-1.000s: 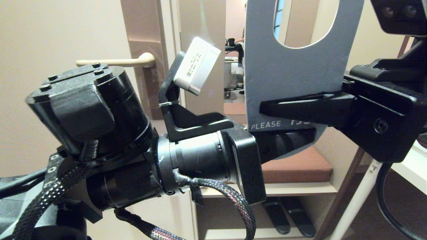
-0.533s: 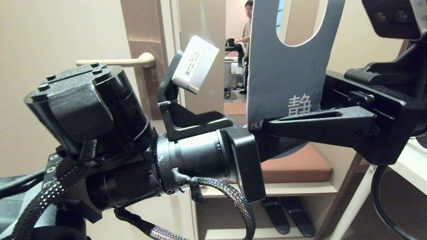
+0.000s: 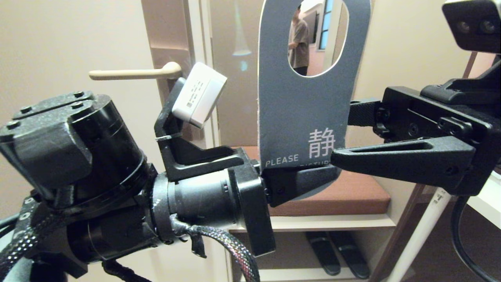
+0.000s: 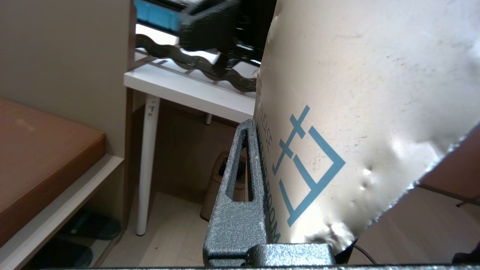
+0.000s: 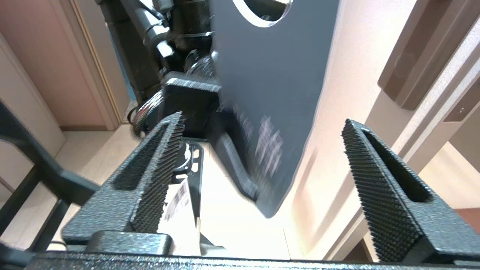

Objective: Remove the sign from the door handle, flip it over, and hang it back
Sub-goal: Hand it to the other hand, then hang the sign back with the other side facing out

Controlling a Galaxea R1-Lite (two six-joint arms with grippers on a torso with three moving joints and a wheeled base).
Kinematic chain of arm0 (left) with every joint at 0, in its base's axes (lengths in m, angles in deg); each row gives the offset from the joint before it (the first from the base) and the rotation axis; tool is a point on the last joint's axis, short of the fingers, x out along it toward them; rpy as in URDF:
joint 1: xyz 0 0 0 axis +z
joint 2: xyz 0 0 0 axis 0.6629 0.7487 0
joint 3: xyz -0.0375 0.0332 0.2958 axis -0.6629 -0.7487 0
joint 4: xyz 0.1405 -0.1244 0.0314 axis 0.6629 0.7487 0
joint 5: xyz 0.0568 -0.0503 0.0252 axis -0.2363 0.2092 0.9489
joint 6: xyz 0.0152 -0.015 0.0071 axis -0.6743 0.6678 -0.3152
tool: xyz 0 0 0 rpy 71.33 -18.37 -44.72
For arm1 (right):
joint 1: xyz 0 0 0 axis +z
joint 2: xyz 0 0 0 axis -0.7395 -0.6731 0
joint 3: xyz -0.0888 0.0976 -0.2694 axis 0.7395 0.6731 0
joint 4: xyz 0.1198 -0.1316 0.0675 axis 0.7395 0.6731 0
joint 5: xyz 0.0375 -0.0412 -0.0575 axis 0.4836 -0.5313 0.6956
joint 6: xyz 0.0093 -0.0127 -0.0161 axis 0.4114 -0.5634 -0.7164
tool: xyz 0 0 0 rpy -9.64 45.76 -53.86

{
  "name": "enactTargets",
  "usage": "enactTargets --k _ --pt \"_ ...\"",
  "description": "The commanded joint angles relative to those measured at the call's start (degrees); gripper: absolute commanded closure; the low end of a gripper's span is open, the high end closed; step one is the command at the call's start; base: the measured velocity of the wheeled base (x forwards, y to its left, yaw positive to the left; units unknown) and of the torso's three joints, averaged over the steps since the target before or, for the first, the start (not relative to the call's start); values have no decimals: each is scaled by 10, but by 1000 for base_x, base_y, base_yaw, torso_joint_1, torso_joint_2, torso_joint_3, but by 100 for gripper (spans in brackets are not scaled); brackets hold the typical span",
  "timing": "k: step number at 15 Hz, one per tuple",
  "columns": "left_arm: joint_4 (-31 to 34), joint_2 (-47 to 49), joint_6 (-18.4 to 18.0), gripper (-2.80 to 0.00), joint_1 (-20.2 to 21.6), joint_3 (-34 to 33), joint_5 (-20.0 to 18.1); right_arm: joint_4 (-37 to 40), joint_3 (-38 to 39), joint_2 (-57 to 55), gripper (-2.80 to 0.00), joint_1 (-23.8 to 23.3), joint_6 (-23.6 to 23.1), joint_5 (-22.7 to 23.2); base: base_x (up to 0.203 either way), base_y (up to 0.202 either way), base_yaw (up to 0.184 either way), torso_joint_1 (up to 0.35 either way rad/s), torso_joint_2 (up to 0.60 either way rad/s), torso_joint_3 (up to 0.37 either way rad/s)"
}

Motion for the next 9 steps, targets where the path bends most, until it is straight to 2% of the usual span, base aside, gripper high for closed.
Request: enactTargets --k 1,4,9 --pt "-3 -19 1 0 12 -13 -1 -1 9 15 -280 -4 0 3 0 0 0 0 0 0" --pt "-2 -30 1 0 40 -24 -2 -1 27 39 -280 -22 0 3 0 0 0 0 0 0" --pt "-2 -37 1 0 44 -30 -14 -1 67 81 -280 -47 0 3 0 0 0 0 0 0"
